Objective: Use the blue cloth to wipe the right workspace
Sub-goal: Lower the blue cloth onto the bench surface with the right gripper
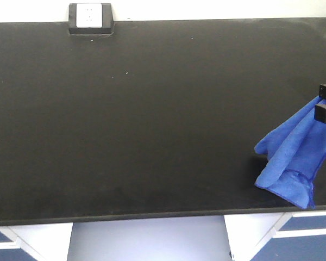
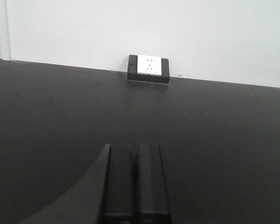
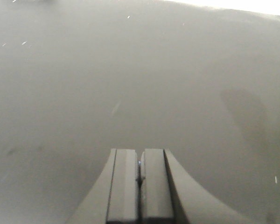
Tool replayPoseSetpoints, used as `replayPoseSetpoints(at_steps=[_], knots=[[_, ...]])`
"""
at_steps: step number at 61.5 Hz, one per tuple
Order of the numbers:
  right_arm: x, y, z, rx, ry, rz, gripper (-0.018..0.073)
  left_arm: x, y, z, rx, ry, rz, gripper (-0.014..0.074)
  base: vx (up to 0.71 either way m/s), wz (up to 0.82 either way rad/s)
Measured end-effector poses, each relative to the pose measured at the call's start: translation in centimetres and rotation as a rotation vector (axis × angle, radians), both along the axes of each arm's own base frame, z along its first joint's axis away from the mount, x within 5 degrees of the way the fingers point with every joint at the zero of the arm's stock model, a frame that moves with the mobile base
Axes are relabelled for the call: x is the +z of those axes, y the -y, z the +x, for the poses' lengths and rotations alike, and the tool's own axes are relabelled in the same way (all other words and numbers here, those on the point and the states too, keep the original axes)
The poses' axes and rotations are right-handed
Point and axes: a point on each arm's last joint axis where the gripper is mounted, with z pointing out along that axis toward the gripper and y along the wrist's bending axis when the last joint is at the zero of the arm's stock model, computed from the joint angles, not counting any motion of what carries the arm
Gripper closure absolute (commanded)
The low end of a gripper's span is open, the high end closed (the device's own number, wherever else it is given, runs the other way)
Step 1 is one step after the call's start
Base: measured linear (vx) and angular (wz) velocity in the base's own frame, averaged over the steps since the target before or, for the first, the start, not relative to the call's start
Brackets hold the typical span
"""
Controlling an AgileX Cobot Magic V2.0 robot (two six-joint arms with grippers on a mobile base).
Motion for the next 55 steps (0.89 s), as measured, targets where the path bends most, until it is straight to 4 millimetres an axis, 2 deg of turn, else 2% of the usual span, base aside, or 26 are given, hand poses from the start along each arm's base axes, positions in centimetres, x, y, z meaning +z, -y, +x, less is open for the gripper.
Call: replayPoseSetpoints(at_steps=[43,55], knots=[[0.3,0.2,0.2,-0.026,0.041,0.01,0.0559,0.0,0.0,0.0,0.0,0.0,0.0,0.0602,0.04,0.01],[0.0,0.7,2.1,-0.107,0.086,0.076,0.0559,0.0,0.0,0.0,0.0,0.0,0.0,0.0602,0.0,0.0]])
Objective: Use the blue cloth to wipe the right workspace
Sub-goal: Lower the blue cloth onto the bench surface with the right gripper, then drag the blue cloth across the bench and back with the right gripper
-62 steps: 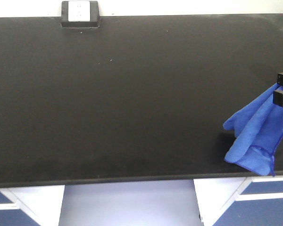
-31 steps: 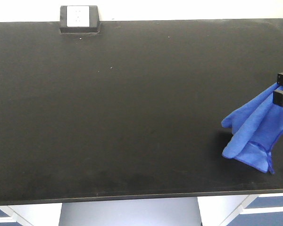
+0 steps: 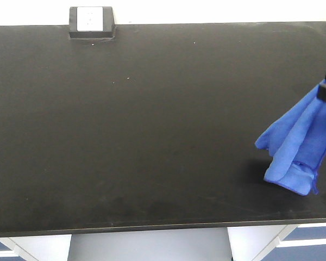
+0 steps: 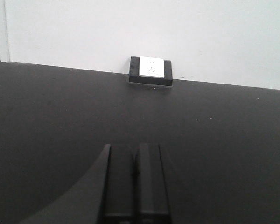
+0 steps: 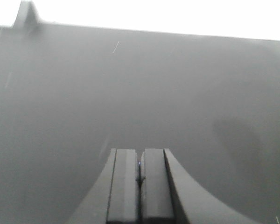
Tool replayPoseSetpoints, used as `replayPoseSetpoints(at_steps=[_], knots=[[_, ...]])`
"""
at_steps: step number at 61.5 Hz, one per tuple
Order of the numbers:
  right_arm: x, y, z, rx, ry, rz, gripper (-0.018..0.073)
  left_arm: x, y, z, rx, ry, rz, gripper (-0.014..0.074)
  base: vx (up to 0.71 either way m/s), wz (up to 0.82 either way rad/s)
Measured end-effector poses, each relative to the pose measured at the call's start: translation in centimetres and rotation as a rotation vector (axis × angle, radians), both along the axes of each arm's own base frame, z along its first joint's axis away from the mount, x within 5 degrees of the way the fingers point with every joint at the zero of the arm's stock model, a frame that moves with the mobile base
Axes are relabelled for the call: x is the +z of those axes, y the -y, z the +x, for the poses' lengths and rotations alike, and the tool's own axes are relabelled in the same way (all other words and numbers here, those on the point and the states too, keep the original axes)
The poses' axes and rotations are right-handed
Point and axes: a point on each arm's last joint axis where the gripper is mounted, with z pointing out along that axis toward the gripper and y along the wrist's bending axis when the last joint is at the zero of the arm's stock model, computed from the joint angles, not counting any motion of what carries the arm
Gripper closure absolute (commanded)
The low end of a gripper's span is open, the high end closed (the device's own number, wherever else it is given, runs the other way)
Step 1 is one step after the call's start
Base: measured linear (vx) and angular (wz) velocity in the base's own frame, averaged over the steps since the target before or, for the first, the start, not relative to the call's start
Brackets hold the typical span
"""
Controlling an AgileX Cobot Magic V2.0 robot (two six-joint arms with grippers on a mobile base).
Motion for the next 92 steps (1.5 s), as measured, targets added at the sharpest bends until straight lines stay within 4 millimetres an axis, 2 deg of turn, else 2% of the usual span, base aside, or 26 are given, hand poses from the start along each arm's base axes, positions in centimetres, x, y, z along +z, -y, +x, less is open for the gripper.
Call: replayPoseSetpoints(at_steps=[8,13,27,34,40,47,53,64,75,79,83,92], knots=[[-2.2,0.4,2.2,-0.032,-0.075,0.047,0.0559,0.0,0.0,0.0,0.0,0.0,0.0,0.0602,0.0,0.0],[-4.2,0.6,3.7,-0.042,-0.152,0.058,0.0558,0.0,0.0,0.0,0.0,0.0,0.0,0.0602,0.0,0.0],[-12.2,1.0,7.4,-0.019,-0.414,0.023,0.0558,0.0,0.0,0.0,0.0,0.0,0.0,0.0602,0.0,0.0],[-16.0,0.1,8.3,0.002,-0.536,0.039,0.0558,0.0,0.0,0.0,0.0,0.0,0.0,0.0602,0.0,0.0],[-18.5,-1.7,8.8,0.034,-0.602,0.046,0.0557,0.0,0.0,0.0,0.0,0.0,0.0,0.0602,0.0,0.0],[-19.1,-4.5,9.6,0.06,-0.567,0.031,0.0557,0.0,0.0,0.0,0.0,0.0,0.0,0.0602,0.0,0.0],[-19.4,-8.1,9.5,0.117,-0.54,0.012,0.0557,0.0,0.0,0.0,0.0,0.0,0.0,0.0602,0.0,0.0],[-19.1,-15.4,7.7,0.278,-0.492,-0.031,0.0557,0.0,0.0,0.0,0.0,0.0,0.0,0.0602,0.0,0.0],[-18.4,-20.7,6.4,0.432,-0.419,-0.099,0.0556,0.0,0.0,0.0,0.0,0.0,0.0,0.0602,0.0,0.0],[-17.9,-21.6,6.3,0.457,-0.38,-0.129,0.0554,0.0,0.0,0.0,0.0,0.0,0.0,0.0602,0.0,0.0],[-17.6,-21.7,6.7,0.434,-0.341,-0.15,0.0552,0.0,0.0,0.0,0.0,0.0,0.0,0.0602,0.0,0.0],[-17.2,-19.9,8.2,0.25,-0.29,-0.158,0.055,0.0,0.0,0.0,0.0,0.0,0.0,0.0602,0.0,0.0]])
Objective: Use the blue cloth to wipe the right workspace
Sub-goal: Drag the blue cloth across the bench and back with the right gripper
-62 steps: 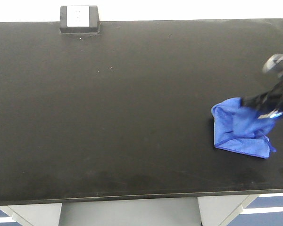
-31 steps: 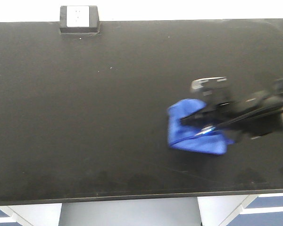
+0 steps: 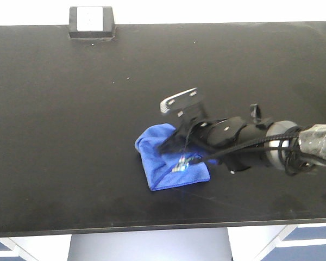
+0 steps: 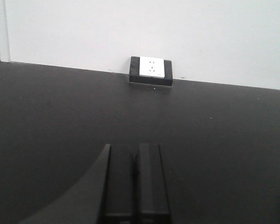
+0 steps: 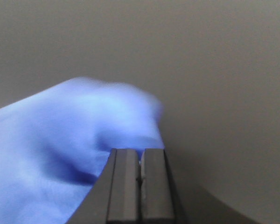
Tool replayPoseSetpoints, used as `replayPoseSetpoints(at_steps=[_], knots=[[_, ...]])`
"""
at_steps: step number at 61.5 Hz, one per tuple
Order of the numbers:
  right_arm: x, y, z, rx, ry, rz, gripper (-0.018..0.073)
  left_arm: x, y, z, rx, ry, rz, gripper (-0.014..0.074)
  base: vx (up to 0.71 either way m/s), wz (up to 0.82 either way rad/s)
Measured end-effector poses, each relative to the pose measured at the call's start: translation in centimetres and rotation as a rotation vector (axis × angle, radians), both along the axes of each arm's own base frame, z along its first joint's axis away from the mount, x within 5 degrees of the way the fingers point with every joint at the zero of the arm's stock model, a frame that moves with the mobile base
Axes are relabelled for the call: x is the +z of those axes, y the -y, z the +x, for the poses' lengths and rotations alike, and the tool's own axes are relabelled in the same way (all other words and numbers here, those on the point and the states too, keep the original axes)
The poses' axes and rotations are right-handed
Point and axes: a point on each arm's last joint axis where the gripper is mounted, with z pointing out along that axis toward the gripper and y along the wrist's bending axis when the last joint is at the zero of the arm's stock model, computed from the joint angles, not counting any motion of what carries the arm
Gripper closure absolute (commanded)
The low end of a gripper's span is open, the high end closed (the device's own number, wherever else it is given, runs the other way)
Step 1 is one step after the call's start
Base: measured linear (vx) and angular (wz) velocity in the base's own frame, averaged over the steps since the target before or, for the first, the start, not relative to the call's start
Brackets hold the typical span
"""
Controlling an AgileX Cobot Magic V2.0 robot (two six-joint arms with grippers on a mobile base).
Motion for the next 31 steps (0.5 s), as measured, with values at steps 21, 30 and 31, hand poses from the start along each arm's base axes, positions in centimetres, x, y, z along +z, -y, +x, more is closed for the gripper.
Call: replayPoseSetpoints(at_steps=[21,30,31], knots=[[0.5,11.4,4.4,-0.346,0.077,-0.283,0.055,0.0,0.0,0.0,0.0,0.0,0.0,0.0602,0.0,0.0],[0.1,17.5,5.1,-0.475,-0.009,-0.283,0.055,0.0,0.0,0.0,0.0,0.0,0.0,0.0602,0.0,0.0],[0.0,18.0,5.1,-0.488,-0.019,-0.271,0.055,0.0,0.0,0.0,0.0,0.0,0.0,0.0602,0.0,0.0]])
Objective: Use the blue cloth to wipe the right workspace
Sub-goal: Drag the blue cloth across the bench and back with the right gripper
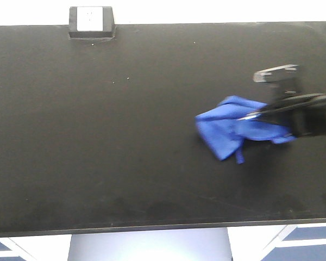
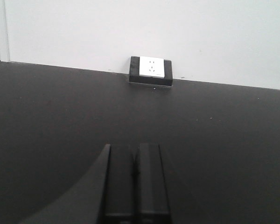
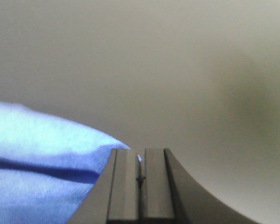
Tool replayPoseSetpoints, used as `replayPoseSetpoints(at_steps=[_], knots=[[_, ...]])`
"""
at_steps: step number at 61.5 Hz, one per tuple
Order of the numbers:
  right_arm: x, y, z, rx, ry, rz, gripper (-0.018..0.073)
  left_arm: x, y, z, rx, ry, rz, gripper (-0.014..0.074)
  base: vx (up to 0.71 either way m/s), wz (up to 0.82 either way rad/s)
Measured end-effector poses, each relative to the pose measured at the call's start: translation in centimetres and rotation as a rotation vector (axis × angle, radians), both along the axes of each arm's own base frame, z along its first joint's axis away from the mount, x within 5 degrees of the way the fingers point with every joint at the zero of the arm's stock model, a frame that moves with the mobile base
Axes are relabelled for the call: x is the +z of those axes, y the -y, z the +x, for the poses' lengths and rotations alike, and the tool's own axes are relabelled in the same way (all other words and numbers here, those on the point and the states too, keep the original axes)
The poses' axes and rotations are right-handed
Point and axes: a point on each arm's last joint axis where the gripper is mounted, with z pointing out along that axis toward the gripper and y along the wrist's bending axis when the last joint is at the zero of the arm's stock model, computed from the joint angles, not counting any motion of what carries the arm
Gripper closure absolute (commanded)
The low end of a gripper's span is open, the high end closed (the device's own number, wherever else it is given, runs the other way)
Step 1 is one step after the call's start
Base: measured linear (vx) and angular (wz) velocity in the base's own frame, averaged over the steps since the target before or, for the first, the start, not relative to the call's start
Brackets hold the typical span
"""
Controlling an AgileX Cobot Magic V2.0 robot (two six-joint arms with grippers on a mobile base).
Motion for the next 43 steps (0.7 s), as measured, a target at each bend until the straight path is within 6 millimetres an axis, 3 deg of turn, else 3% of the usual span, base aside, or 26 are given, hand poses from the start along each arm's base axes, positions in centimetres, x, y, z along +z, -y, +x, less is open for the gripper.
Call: replayPoseSetpoints(at_steps=[8,12,17,29,43], knots=[[-0.4,3.6,0.0,-0.057,-0.016,0.128,0.055,0.0,0.0,0.0,0.0,0.0,0.0,0.0602,0.0,0.0],[-0.5,4.0,0.1,-0.013,-0.019,0.173,0.055,0.0,0.0,0.0,0.0,0.0,0.0,0.0602,0.0,0.0],[-0.6,2.8,0.3,0.114,-0.023,0.253,0.0548,0.0,0.0,0.0,0.0,0.0,0.0,0.0602,0.0,0.0],[-0.3,-2.5,0.0,0.413,-0.043,0.454,0.0535,0.0,0.0,0.0,0.0,0.0,0.0,0.0602,0.0,0.0],[-0.2,-7.1,-0.8,0.541,-0.077,0.505,0.0391,0.0,0.0,0.0,0.0,0.0,0.0,0.0602,0.0,0.0]])
